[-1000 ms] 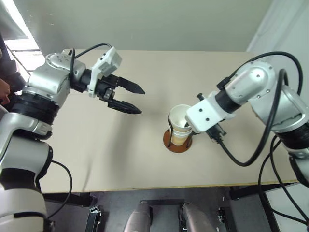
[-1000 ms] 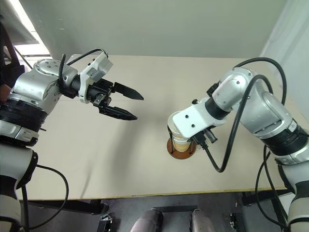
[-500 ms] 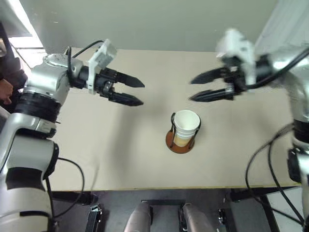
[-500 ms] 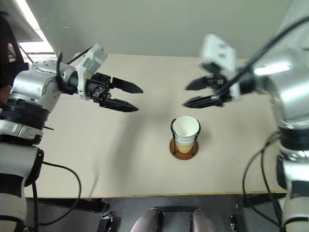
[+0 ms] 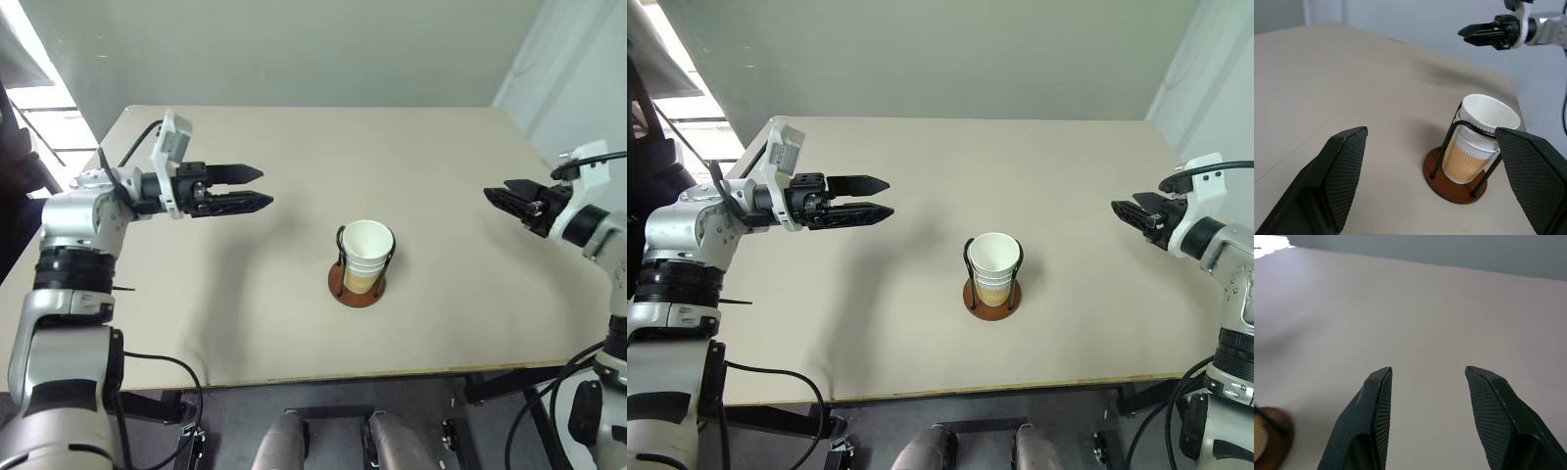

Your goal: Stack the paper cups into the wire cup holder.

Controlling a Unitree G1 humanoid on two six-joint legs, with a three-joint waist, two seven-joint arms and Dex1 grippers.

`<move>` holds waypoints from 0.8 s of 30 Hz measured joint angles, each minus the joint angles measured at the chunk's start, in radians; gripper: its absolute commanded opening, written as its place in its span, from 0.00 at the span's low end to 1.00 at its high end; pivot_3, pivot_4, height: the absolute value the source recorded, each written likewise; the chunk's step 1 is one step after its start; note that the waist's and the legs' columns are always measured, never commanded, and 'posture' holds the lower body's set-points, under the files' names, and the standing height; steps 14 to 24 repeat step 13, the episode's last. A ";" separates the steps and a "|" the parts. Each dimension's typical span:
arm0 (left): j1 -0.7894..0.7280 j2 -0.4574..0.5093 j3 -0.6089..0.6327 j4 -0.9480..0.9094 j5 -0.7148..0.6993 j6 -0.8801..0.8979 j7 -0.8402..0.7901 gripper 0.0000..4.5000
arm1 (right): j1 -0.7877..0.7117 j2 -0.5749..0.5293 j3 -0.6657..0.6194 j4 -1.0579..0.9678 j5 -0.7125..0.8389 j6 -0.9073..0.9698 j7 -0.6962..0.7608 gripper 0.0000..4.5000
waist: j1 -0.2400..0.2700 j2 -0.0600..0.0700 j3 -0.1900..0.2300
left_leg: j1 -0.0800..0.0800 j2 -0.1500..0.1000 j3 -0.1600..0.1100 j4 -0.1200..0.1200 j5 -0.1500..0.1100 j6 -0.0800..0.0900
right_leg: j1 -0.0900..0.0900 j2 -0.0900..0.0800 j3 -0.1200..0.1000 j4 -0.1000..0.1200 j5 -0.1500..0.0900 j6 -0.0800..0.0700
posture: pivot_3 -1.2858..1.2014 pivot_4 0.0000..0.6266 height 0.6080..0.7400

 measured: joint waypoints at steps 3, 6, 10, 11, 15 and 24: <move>0.034 -0.002 0.028 -0.050 -0.001 0.031 0.020 1.00 | 0.000 0.000 0.006 0.016 0.004 -0.038 -0.015 0.52 | 0.001 0.000 0.000 | 0.000 0.000 0.000 0.000 0.003 0.000 | 0.000 0.000 0.000 0.000 0.000 -0.005 | 0.52 0.24 1.00; 0.053 -0.002 0.052 -0.081 -0.001 0.053 0.026 1.00 | 0.001 -0.001 0.018 0.022 0.011 -0.061 -0.019 0.52 | 0.002 0.000 0.000 | 0.000 -0.001 -0.001 0.000 0.005 0.000 | 0.001 0.000 0.000 -0.001 0.002 -0.008 | 0.52 0.24 1.00; 0.057 -0.003 0.086 -0.090 -0.003 0.067 0.040 1.00 | 0.005 -0.006 0.027 0.045 0.013 -0.085 -0.023 0.52 | 0.002 0.000 0.000 | 0.000 -0.001 -0.001 0.000 0.006 0.000 | 0.001 0.000 0.001 -0.001 0.004 -0.009 | 0.52 0.24 1.00; 0.057 -0.003 0.090 -0.090 -0.003 0.067 0.042 1.00 | 0.005 -0.007 0.027 0.050 0.013 -0.088 -0.024 0.52 | 0.002 0.000 0.000 | 0.000 -0.001 -0.001 0.000 0.006 0.000 | 0.001 0.000 0.001 -0.001 0.004 -0.009 | 0.52 0.24 1.00; 0.057 -0.006 0.095 -0.090 -0.003 0.067 0.043 1.00 | 0.005 -0.009 0.028 0.055 0.017 -0.097 -0.024 0.52 | 0.002 0.000 0.000 | 0.000 -0.001 -0.001 0.000 0.006 0.000 | 0.000 0.000 0.001 -0.001 0.004 -0.009 | 0.52 0.24 1.00; 0.057 -0.006 0.095 -0.090 -0.003 0.067 0.043 1.00 | 0.005 -0.009 0.028 0.055 0.017 -0.097 -0.024 0.52 | 0.002 0.000 0.000 | 0.000 -0.001 -0.001 0.000 0.006 0.000 | 0.000 0.000 0.001 -0.001 0.004 -0.009 | 0.52 0.24 1.00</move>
